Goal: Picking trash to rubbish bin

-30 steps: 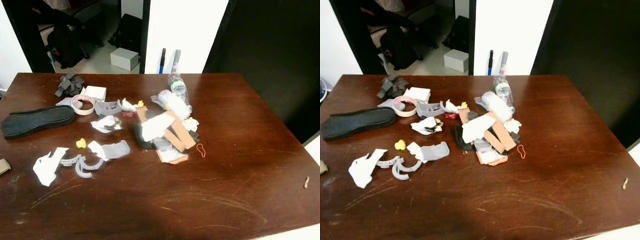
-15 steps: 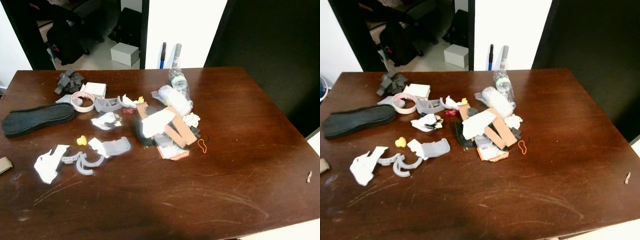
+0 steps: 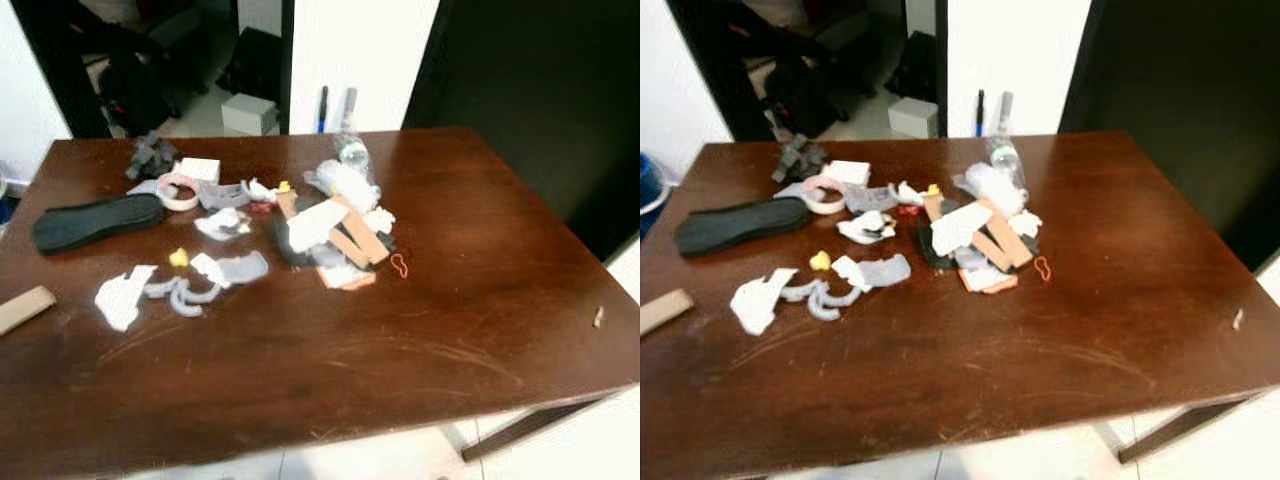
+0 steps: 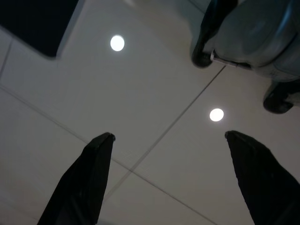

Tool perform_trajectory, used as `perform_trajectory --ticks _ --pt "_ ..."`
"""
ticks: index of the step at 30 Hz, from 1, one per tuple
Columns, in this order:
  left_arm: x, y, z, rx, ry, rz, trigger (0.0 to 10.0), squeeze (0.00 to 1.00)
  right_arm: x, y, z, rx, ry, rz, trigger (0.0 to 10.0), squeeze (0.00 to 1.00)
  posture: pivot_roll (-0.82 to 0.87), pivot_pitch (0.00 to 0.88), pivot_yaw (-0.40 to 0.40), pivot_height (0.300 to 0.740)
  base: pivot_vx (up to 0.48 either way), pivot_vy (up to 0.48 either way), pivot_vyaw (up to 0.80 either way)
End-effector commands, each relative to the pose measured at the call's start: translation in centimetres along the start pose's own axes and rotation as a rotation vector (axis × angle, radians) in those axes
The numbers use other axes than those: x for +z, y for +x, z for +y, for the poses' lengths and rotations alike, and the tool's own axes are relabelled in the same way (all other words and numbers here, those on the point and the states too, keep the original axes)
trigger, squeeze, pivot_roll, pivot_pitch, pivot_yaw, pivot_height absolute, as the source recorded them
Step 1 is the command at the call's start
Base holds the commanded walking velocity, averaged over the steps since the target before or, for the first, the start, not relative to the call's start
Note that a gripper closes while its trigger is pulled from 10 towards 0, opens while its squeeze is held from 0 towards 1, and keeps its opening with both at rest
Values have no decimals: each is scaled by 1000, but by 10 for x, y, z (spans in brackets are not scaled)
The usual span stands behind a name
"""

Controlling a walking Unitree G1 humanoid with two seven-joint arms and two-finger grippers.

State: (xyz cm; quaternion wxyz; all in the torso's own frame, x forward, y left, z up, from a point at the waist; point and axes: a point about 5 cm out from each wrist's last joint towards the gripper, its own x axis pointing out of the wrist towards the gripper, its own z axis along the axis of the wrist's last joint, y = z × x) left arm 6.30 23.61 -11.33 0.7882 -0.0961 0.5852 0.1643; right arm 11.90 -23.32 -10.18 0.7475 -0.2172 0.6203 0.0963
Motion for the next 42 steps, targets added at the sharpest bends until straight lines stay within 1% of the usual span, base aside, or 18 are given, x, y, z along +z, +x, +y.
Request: perform_trajectory --ticks 1,3,6,7,11,20,23,27,28,30,32,34,37,41,42 --pt "-10 -1 4 13 3 38 10000 0 0 0 3 9 19 -4 10000 0 173 114 -62 740 0 0 0" --pt "-10 -1 3 12 2 38 10000 0 0 0 2 10 19 -4 10000 0 173 114 -62 740 0 0 0" --pt "-11 -1 2 0 6 42 10000 0 1 0 2 11 14 -8 10000 0 174 114 -63 740 -352 0 0" --pt "-10 -1 1 3 -10 35 10000 0 2 0 3 27 13 -20 10000 0 174 114 -64 740 0 0 0" --pt "-9 -1 1 7 -8 33 10000 0 3 0 5 61 2 -20 10000 0 172 114 -66 740 0 0 756" --pt "-10 -1 2 13 6 40 10000 0 1 0 6 78 -14 -14 10000 0 166 109 -69 740 0 0 755" --pt "-10 -1 2 11 13 40 10000 0 1 0 5 78 -17 -11 10000 0 164 107 -70 740 0 0 756" --pt "-8 0 1 10 24 36 10000 0 0 0 3 72 2 -5 10000 0 161 100 -72 740 0 0 758" --pt "-7 0 0 9 27 34 10000 0 -1 0 3 80 -4 2 10000 0 161 100 -72 740 0 0 763" --pt "-6 0 0 6 33 30 10000 0 -3 0 0 42 -26 14 10000 0 158 95 -74 740 0 0 656" --pt "-4 0 -2 -3 44 26 10000 0 -7 0 -2 29 -19 36 10000 0 158 88 -74 740 0 0 0" --pt "-3 0 -3 -13 49 24 10000 0 -9 0 0 45 -15 51 10000 0 158 87 -74 740 0 0 0" --pt "-3 0 -4 -25 63 26 10000 0 -15 0 2 64 -15 79 10000 0 159 86 -75 740 0 -418 0" --pt "-2 0 -3 -13 46 22 10000 0 -18 0 3 71 -4 92 10000 0 159 88 -76 740 0 -348 0" --pt "-3 0 -3 -13 38 23 10000 0 -21 0 5 80 -12 110 10000 0 159 89 -76 740 0 0 0"
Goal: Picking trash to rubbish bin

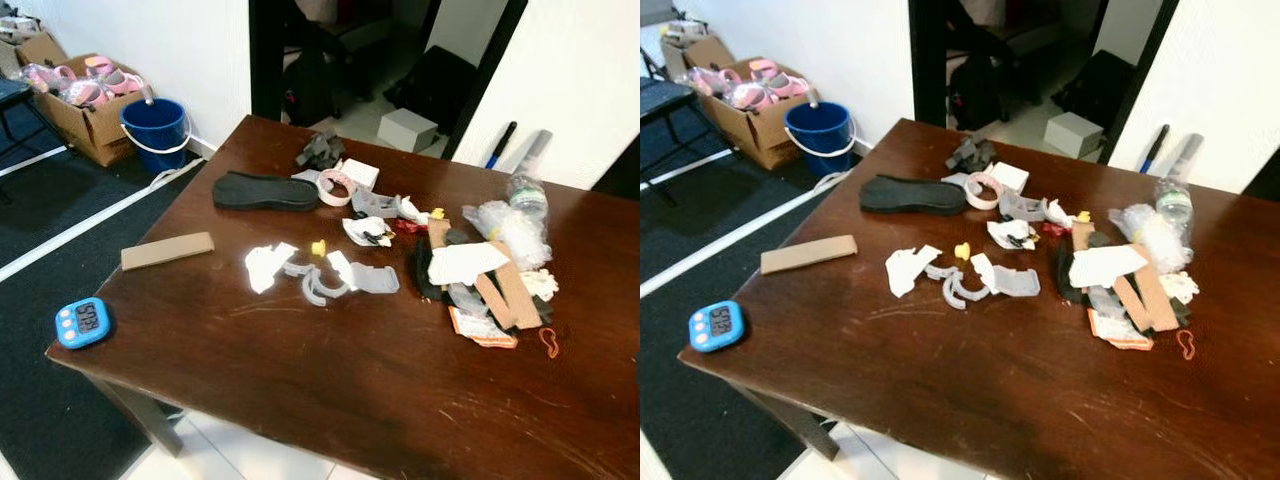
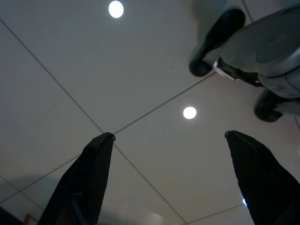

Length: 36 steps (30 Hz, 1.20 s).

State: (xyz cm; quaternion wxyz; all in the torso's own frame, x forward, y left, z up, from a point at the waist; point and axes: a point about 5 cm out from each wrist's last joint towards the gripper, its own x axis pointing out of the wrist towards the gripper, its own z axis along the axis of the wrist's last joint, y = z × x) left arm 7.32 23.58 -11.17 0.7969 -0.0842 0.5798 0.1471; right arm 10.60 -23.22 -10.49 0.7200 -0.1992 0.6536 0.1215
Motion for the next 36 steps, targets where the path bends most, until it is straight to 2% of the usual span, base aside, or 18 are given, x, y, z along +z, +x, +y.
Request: perform_trajectory --ticks 1,3,9,11,13,16,18,19,20,22,24,25,26,27,29,33,36 --pt "-13 -1 0 2 0 46 10000 0 -13 0 1 20 -3 59 10000 0 159 91 -75 740 0 0 -594" --pt "-15 -1 0 3 -3 51 10000 0 -17 1 4 51 -22 91 10000 0 159 91 -75 740 0 0 -759" --pt "-18 -2 0 4 -6 60 10000 0 -24 1 12 111 3 124 10000 0 158 100 -75 740 0 0 -510" --pt "-19 -2 1 4 -9 62 10000 0 -31 1 19 182 -37 173 10000 0 161 107 -77 740 0 0 0" --pt "-20 -2 1 4 -10 63 10000 0 -34 0 21 198 -23 193 10000 0 161 107 -77 740 0 0 0" --pt "-21 -2 1 5 -14 64 10000 0 -39 0 22 186 70 216 10000 0 164 108 -78 740 0 0 0" --pt "-21 -2 1 5 -14 64 10000 0 -39 0 22 186 70 216 10000 0 164 108 -78 740 0 0 0" --pt "-22 -2 1 6 -16 65 10000 0 -42 0 21 163 142 217 10000 0 168 110 -80 740 0 0 0" --pt "-23 -2 1 7 -20 66 10000 0 -45 0 11 60 326 194 10000 0 166 114 -82 740 0 0 0" --pt "-23 -2 1 7 -20 66 10000 0 -45 0 11 60 326 194 10000 0 166 114 -82 740 0 0 0" --pt "-24 -3 2 9 -23 69 10000 0 -62 -5 -14 -168 687 193 10000 0 160 118 -78 740 0 0 0" --pt "-24 -3 2 9 -23 69 10000 0 -62 -5 -14 -168 687 193 10000 0 160 118 -78 740 0 0 0" --pt "-25 -3 2 9 -23 71 10000 0 -73 -8 -23 -253 827 210 10000 0 156 120 -77 740 0 0 0" --pt "-26 -3 2 9 -22 73 10000 0 -87 -12 -31 -318 922 231 10000 0 150 122 -74 740 0 0 0" --pt "-26 -3 2 9 -20 75 10000 0 -104 -18 -41 -385 1011 254 10000 0 148 124 -74 740 0 0 0" --pt "-26 -3 3 9 -20 76 10000 0 -116 -22 -47 -426 1078 272 10000 0 146 124 -74 740 0 0 0" --pt "-26 -3 3 9 -19 75 10000 0 -140 -35 -65 -558 1300 298 10000 0 140 127 -72 740 0 0 0"
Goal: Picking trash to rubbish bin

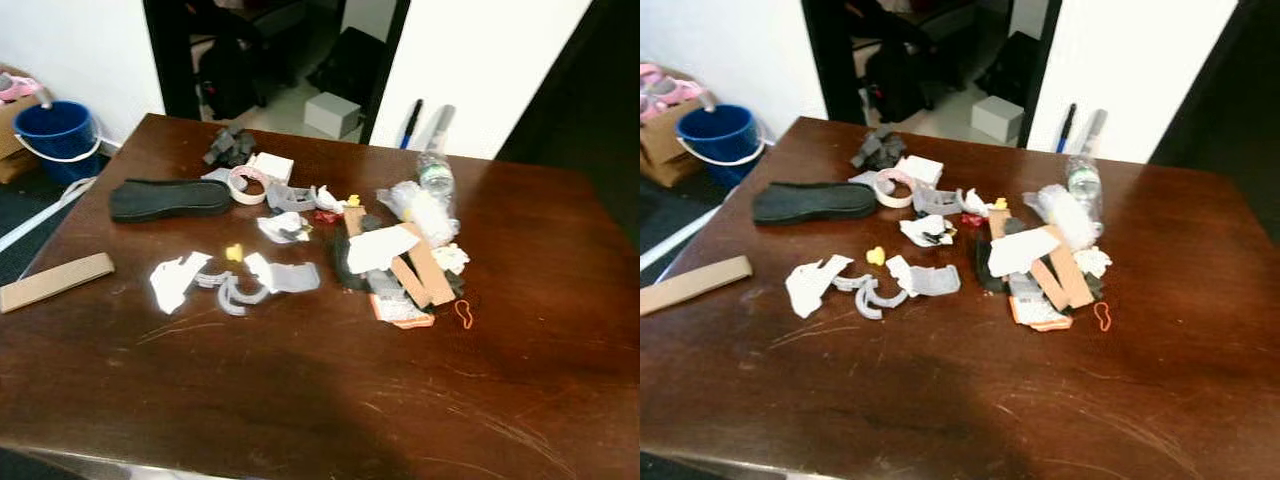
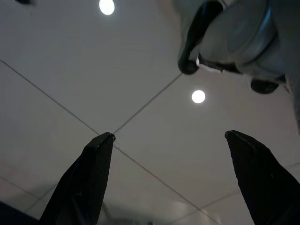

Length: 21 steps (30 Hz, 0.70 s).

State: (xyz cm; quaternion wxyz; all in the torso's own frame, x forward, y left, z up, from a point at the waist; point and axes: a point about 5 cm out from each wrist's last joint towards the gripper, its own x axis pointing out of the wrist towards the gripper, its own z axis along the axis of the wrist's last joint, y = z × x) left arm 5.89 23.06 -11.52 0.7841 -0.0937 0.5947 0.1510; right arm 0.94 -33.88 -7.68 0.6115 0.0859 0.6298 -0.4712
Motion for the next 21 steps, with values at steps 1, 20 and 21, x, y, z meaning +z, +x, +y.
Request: perform_trajectory --ticks 1,20,21 --pt "-10 -1 4 7 -1 34 10000 0 5 1 -11 -41 79 -7 10000 0 140 127 -72 740 0 0 0" --pt "-8 -1 6 9 12 33 10000 0 236 -130 -107 -34 1054 -891 10000 0 124 120 -67 740 0 0 0" --pt "-8 -1 6 10 12 33 10000 0 245 -141 -104 19 1057 -945 10000 0 124 120 -67 740 0 0 0"
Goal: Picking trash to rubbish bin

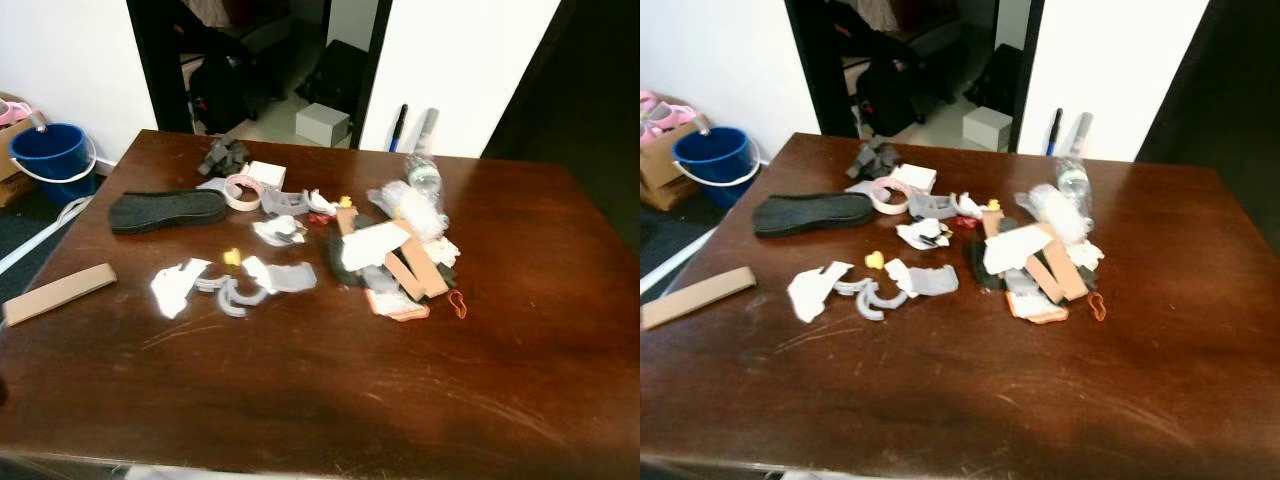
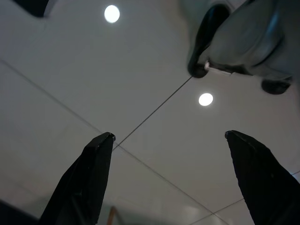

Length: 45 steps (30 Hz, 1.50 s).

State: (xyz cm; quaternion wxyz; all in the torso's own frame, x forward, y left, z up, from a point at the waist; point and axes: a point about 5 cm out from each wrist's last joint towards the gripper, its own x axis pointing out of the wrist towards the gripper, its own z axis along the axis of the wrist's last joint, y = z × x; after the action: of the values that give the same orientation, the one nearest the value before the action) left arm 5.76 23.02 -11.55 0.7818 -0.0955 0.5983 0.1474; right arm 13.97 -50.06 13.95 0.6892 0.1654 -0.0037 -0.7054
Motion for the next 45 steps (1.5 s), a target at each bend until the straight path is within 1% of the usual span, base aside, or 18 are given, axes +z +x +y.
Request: perform_trajectory --ticks 1,3,4,7,9,10,12,13,14,17,22,27,35,36,38,40,41,45 --pt "-6 -1 7 17 10 22 10000 0 7 -6 24 141 47 -40 10000 0 124 118 -67 740 0 0 0" --pt "-5 -1 7 18 11 21 10000 0 14 -20 61 339 84 -63 10000 0 128 115 -69 740 0 0 0" --pt "-5 -1 7 18 11 21 10000 0 14 -20 61 339 84 -63 10000 0 128 115 -69 740 0 0 0" --pt "-2 -1 6 17 9 15 10000 0 24 -75 142 933 138 -131 10000 0 133 107 -77 740 0 0 0" --pt "-1 -1 5 14 6 11 10000 0 16 -116 176 1261 82 -134 10000 0 137 103 -82 740 0 0 0" --pt "-1 -1 5 14 6 11 10000 0 16 -116 176 1261 82 -134 10000 0 137 103 -82 740 0 0 0" --pt "0 0 2 10 2 8 10000 0 4 -168 203 1619 55 -112 10000 0 146 101 -86 740 0 0 0" --pt "1 0 2 9 1 8 10000 0 2 -178 207 1692 65 -106 10000 0 146 101 -86 740 0 0 0" --pt "1 0 2 9 1 8 10000 0 2 -178 207 1692 65 -106 10000 0 146 101 -86 740 0 0 0" --pt "1 0 0 7 -3 7 10000 0 -5 -208 215 1871 64 -83 10000 0 150 102 -90 740 0 0 0" --pt "-7 0 -3 3 -24 15 10000 0 -21 -270 222 2247 70 4 10000 0 166 113 -95 740 0 0 0" --pt "-10 0 -4 1 -28 21 10000 0 -26 -291 224 2360 81 32 10000 0 170 116 -95 740 0 0 0" --pt "-11 0 -3 0 -31 23 10000 0 -35 -304 225 2386 20 45 10000 0 169 120 -95 740 0 0 0" --pt "-10 0 -3 -1 -29 22 10000 0 -47 -303 230 2289 -194 4 10000 0 161 124 -93 740 0 0 0" --pt "-10 0 -3 -1 -29 22 10000 0 -47 -303 230 2289 -194 4 10000 0 161 124 -93 740 0 0 0" --pt "-8 0 -4 -4 -25 19 10000 0 -58 -290 237 2103 -494 -95 10000 0 159 124 -92 740 0 0 0" --pt "-8 0 -4 -5 -24 18 10000 0 -58 -284 238 2040 -563 -126 10000 0 159 124 -92 740 0 0 0" --pt "-6 0 -6 -10 -20 16 10000 0 -50 -264 245 1834 -618 -181 10000 0 152 123 -92 740 0 0 0"
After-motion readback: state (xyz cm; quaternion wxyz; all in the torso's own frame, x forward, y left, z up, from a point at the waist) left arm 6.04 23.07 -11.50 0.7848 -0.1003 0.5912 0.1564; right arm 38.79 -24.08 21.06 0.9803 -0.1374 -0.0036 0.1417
